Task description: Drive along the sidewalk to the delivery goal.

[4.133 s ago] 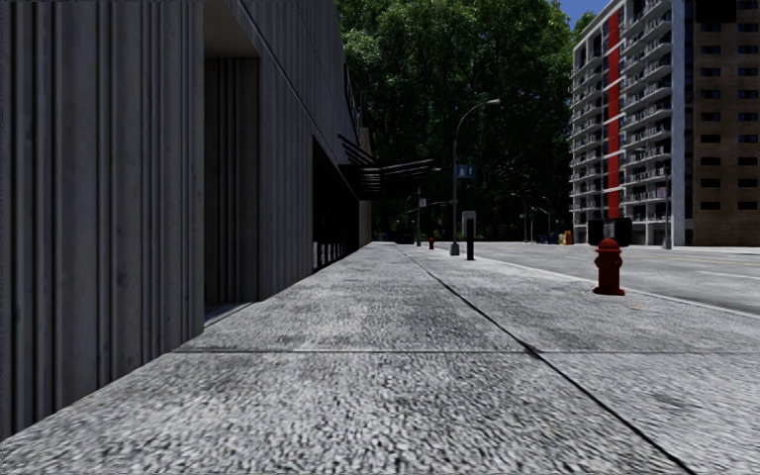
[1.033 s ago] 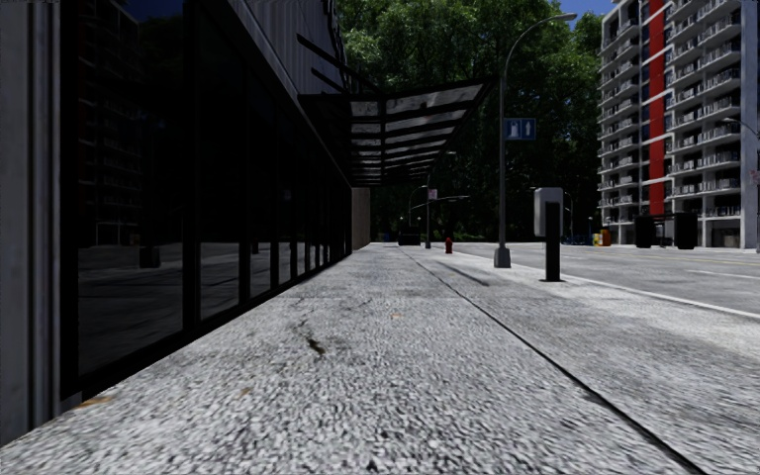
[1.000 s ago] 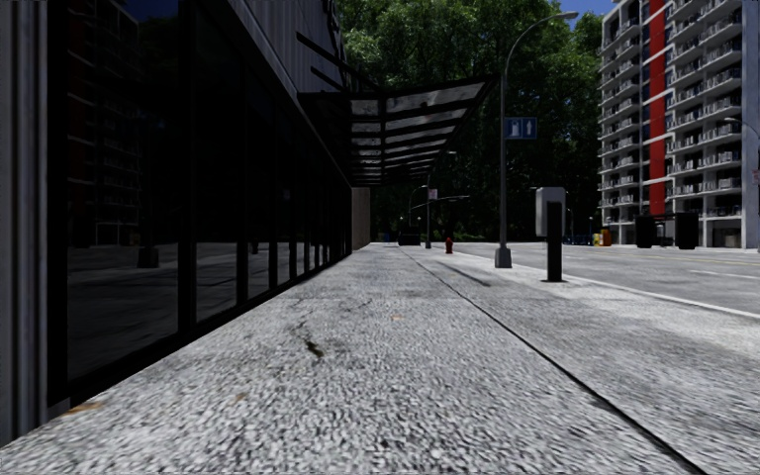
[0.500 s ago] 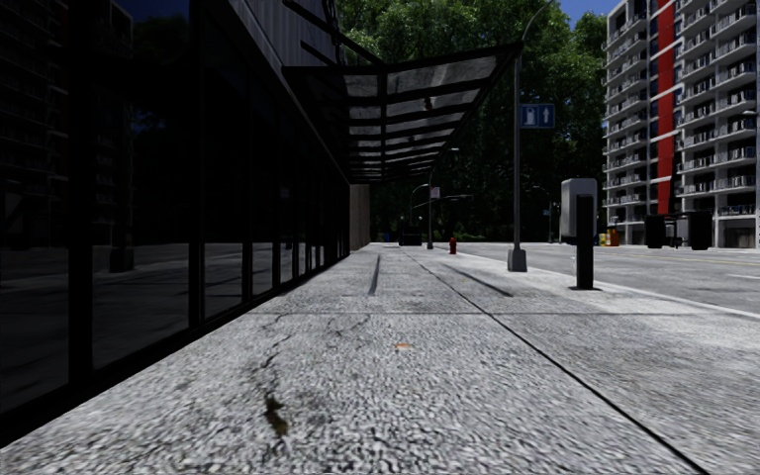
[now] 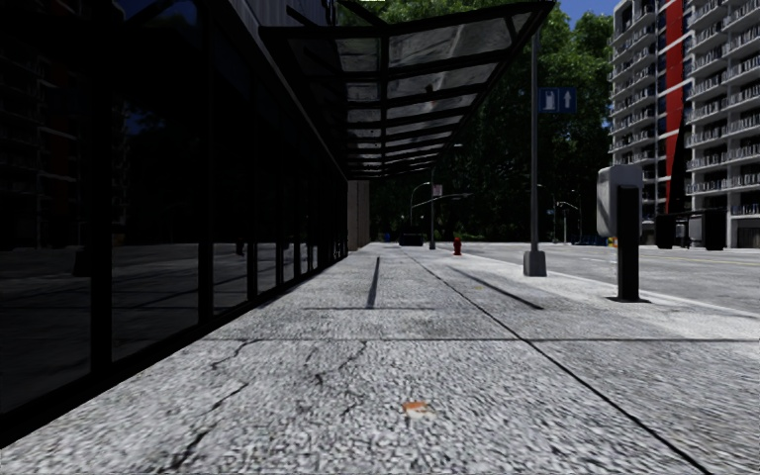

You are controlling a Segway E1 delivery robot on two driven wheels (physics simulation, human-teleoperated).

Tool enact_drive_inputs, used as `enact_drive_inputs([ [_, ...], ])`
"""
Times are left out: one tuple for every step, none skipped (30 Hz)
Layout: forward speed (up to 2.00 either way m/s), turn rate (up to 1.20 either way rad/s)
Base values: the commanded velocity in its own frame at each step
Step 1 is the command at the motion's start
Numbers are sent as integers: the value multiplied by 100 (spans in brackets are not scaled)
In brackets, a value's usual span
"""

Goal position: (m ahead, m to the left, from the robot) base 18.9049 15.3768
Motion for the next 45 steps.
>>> enact_drive_inputs([
  [200,0],
  [200,0],
  [200,0],
  [200,0],
  [200,0],
  [200,0],
  [200,0],
  [200,0],
  [200,0],
  [200,0],
  [200,0],
  [200,0],
  [200,0],
  [200,0],
  [200,0],
  [200,0],
  [200,0],
  [200,0],
  [200,0],
  [200,0],
  [200,0],
  [200,0],
  [200,0],
  [200,0],
  [200,0],
  [200,0],
  [200,0],
  [200,0],
  [200,0],
  [200,0],
  [200,0],
  [200,0],
  [200,0],
  [200,0],
  [200,0],
  [200,0],
  [200,0],
  [200,0],
  [200,0],
  [200,0],
  [200,0],
  [200,0],
  [200,0],
  [200,0],
  [200,0],
])
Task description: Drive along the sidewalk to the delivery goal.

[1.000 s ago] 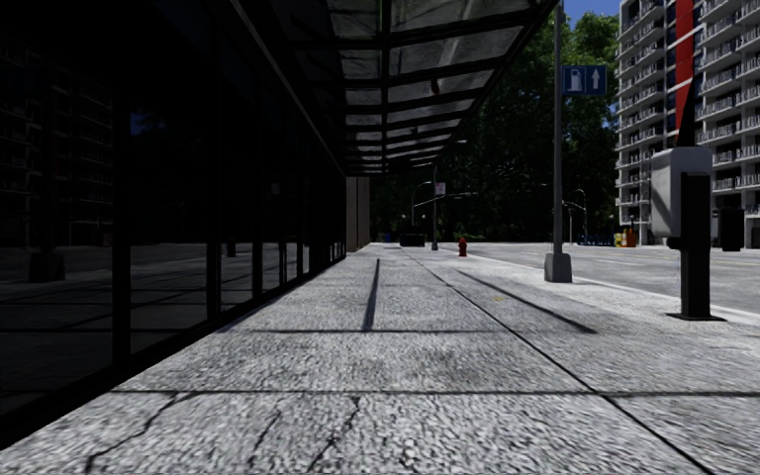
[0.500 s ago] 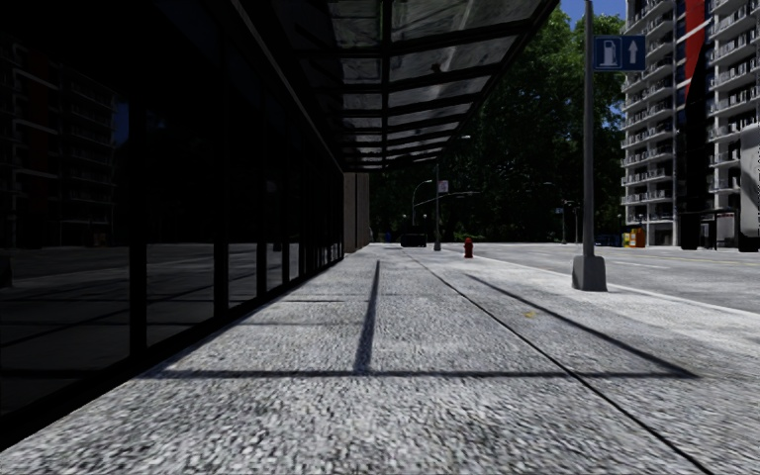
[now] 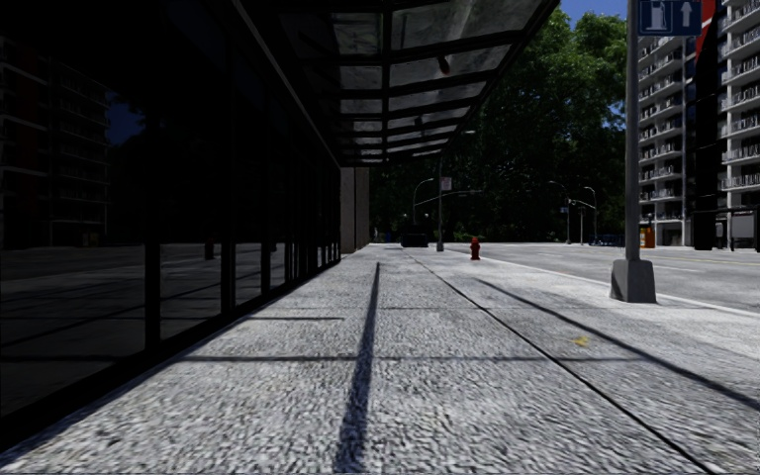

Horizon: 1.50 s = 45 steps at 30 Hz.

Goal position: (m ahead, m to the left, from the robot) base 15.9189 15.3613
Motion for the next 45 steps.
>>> enact_drive_inputs([
  [200,0],
  [200,0],
  [200,0],
  [200,0],
  [200,0],
  [200,0],
  [200,0],
  [200,0],
  [200,0],
  [200,0],
  [200,0],
  [200,0],
  [200,0],
  [200,0],
  [200,0],
  [200,0],
  [200,0],
  [200,0],
  [200,0],
  [200,0],
  [200,0],
  [200,0],
  [200,0],
  [200,0],
  [200,0],
  [200,0],
  [200,0],
  [200,0],
  [200,0],
  [200,0],
  [200,0],
  [200,0],
  [200,0],
  [200,0],
  [200,0],
  [200,0],
  [200,0],
  [200,0],
  [200,0],
  [200,0],
  [200,0],
  [200,0],
  [200,0],
  [200,0],
  [200,0],
])
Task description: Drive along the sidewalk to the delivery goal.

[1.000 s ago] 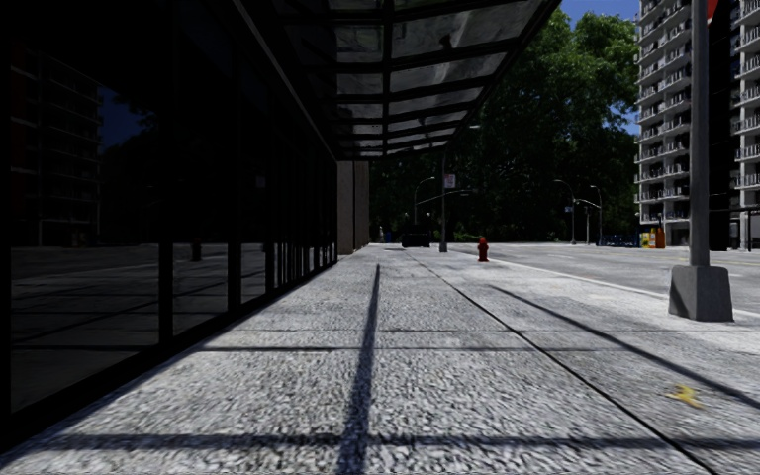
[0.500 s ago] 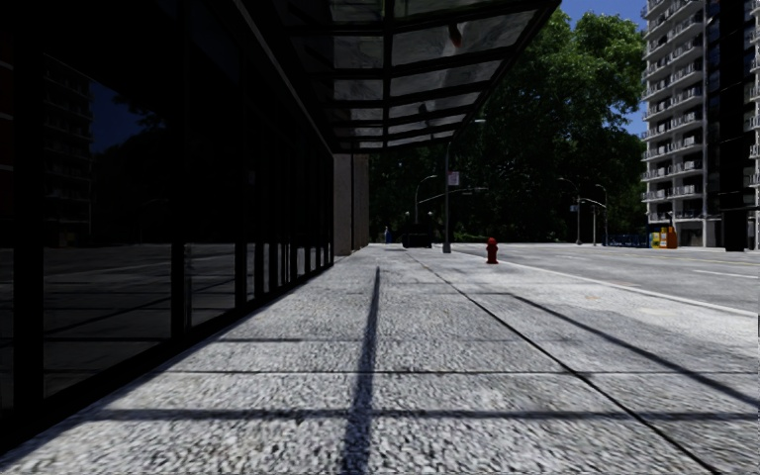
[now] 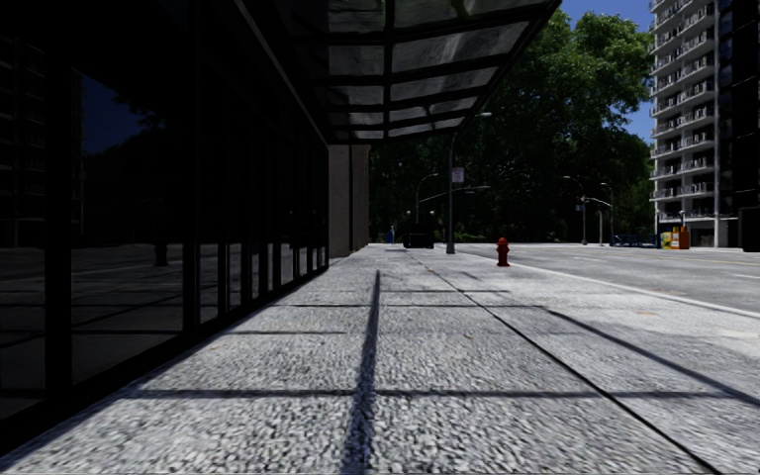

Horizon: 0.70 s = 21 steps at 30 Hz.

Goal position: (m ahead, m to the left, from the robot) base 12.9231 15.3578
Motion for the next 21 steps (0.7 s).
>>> enact_drive_inputs([
  [200,0],
  [200,0],
  [200,0],
  [200,0],
  [200,0],
  [200,0],
  [200,0],
  [200,0],
  [200,0],
  [200,0],
  [200,0],
  [200,0],
  [200,0],
  [200,0],
  [200,0],
  [200,0],
  [200,0],
  [200,0],
  [200,0],
  [200,0],
  [200,0],
])
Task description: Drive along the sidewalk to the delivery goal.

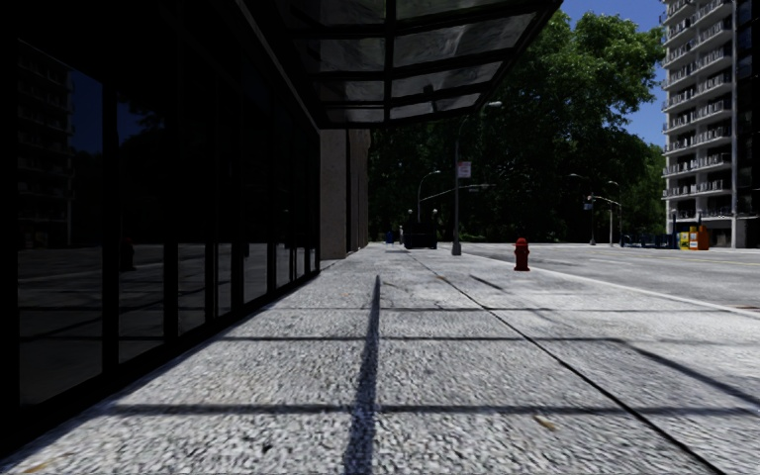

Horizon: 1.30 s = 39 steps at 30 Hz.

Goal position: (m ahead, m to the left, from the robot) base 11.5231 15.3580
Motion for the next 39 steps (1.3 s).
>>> enact_drive_inputs([
  [200,0],
  [200,0],
  [200,0],
  [200,0],
  [200,0],
  [200,0],
  [200,0],
  [200,0],
  [200,0],
  [200,0],
  [200,0],
  [200,0],
  [200,0],
  [200,0],
  [200,0],
  [200,0],
  [200,0],
  [200,0],
  [200,0],
  [200,0],
  [200,0],
  [200,0],
  [200,0],
  [200,0],
  [200,0],
  [200,0],
  [200,0],
  [200,0],
  [200,0],
  [200,0],
  [200,0],
  [200,0],
  [200,0],
  [200,0],
  [200,0],
  [200,0],
  [200,0],
  [200,0],
  [200,0],
])
